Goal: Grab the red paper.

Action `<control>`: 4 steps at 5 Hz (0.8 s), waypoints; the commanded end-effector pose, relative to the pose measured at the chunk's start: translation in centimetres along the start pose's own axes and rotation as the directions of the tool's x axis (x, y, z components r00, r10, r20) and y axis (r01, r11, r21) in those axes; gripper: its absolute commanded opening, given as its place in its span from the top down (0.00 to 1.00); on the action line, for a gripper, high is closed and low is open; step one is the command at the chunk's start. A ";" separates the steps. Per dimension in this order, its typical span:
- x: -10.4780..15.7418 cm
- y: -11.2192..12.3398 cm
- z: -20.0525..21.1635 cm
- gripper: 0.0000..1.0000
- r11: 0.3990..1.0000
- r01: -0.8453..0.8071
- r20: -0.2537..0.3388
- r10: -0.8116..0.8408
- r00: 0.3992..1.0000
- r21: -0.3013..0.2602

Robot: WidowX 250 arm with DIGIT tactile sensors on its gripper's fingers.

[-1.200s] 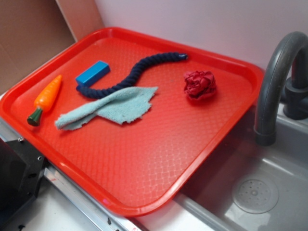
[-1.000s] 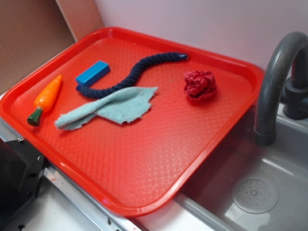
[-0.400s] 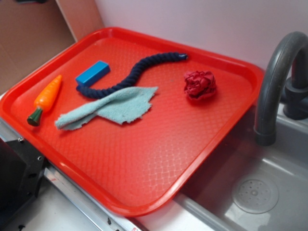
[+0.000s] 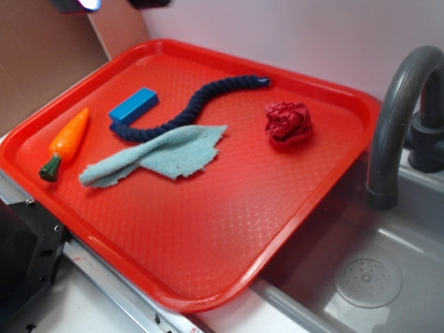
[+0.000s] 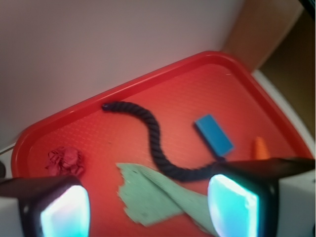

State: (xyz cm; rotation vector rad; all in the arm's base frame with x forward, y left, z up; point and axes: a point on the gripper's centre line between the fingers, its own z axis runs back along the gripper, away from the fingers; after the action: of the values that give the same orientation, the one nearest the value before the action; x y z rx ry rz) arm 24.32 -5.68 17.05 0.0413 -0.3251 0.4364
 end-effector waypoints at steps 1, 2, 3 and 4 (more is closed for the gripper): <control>1.8 -6.8 -3.3 0.00 0.984 0.091 0.004 -0.091 0.996 -0.153; 1.3 -8.9 -5.9 0.00 0.968 0.133 -0.079 -0.153 0.985 -0.213; 0.5 -9.3 -8.3 0.00 0.968 0.134 -0.142 -0.166 0.976 -0.213; -0.1 -9.3 -10.1 0.00 0.976 0.138 -0.168 -0.166 0.972 -0.168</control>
State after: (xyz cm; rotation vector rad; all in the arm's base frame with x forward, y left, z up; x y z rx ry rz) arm 30.35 -12.22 5.50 -0.0868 -0.1140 0.2616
